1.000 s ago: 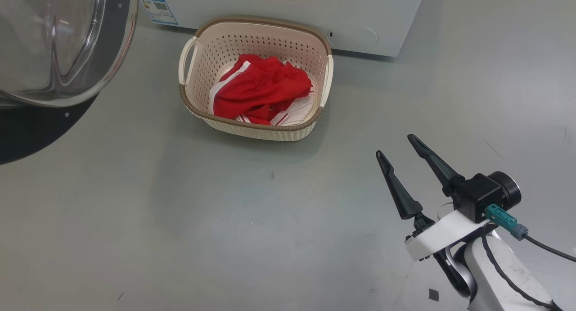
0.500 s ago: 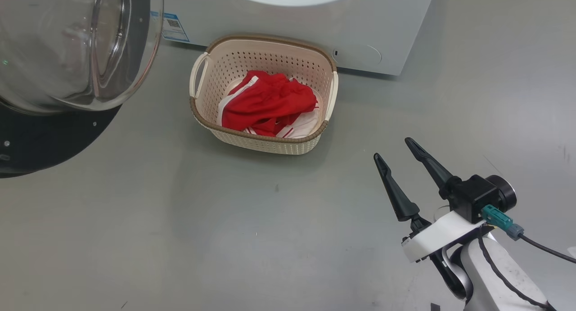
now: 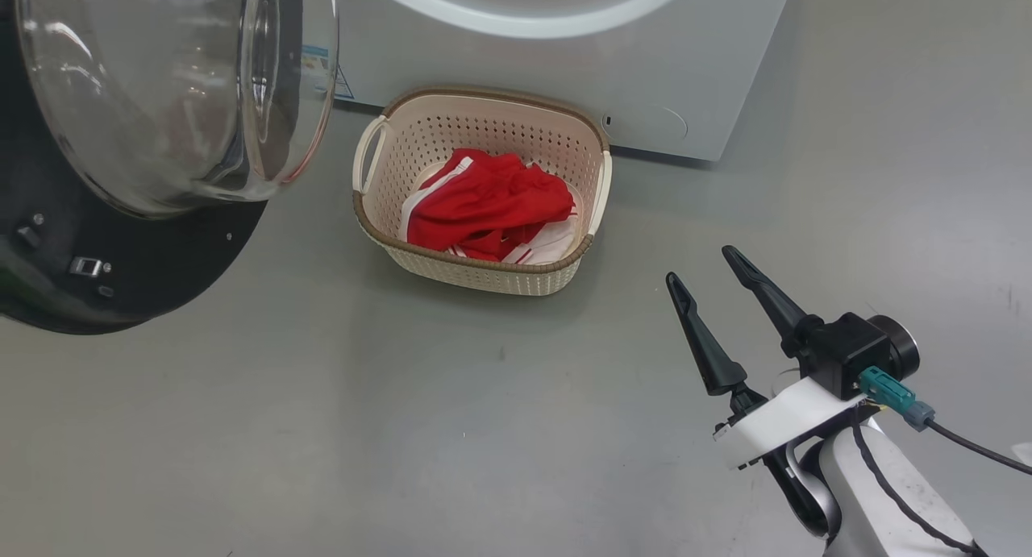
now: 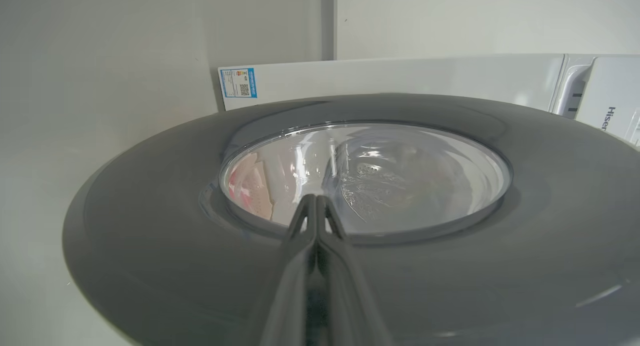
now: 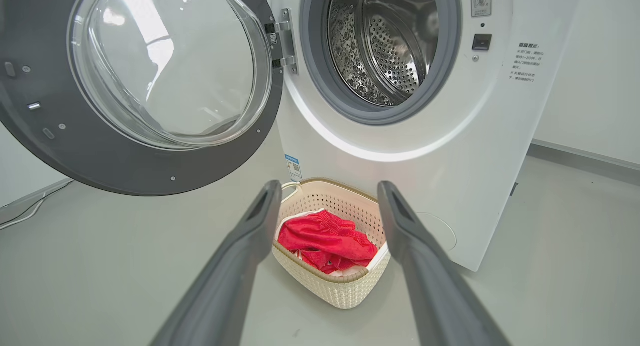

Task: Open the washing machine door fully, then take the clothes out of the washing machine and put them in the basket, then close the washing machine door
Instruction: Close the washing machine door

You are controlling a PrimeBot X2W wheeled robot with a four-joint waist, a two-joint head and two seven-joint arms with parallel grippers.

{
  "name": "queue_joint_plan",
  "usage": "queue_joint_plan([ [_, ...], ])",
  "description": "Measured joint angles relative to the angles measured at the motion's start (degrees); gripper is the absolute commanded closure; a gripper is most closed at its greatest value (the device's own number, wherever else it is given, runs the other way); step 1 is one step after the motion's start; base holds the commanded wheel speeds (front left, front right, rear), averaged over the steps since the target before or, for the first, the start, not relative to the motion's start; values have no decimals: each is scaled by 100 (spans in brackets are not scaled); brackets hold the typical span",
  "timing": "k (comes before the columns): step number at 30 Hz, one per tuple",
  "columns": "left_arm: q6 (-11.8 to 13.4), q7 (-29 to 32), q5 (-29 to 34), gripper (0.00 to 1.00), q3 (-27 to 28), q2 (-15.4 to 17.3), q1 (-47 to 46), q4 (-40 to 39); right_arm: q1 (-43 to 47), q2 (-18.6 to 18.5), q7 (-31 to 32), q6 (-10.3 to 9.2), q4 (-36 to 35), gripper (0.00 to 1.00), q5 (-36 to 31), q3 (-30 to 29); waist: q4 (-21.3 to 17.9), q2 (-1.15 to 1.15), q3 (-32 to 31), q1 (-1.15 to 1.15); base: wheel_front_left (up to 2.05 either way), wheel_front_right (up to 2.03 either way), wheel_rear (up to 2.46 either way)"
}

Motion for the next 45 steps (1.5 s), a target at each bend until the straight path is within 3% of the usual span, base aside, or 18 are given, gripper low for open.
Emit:
queue_joint_plan([
  [9, -364, 680, -396, 100, 11, -454, 90, -109, 41, 56, 0, 0, 11, 0, 1, -57, 45, 0, -137, 0, 0, 0, 0],
  [17, -495, 1044, -586, 100, 2, -620, 398, -319, 132, 119, 0, 0, 59, 0, 1, -26, 56, 0, -294, 0, 0, 0, 0],
  [30, -616, 1457, -709, 100, -270, -1443, 814, -878, 274, 186, 0, 0, 96, 0, 0, -8, 45, 0, -503, 0, 0, 0, 0],
  [41, -661, 1290, -514, 100, -428, -1522, 1233, -1440, 309, 218, 0, 1, 91, 0, 0, -3, 15, 0, -542, -1, 0, 0, 0],
  [45, -667, 946, 167, 100, -834, -1332, 1605, -1873, 359, 229, 0, 1, 91, 0, 0, -43, 16, 0, -542, 0, 0, 0, 0],
])
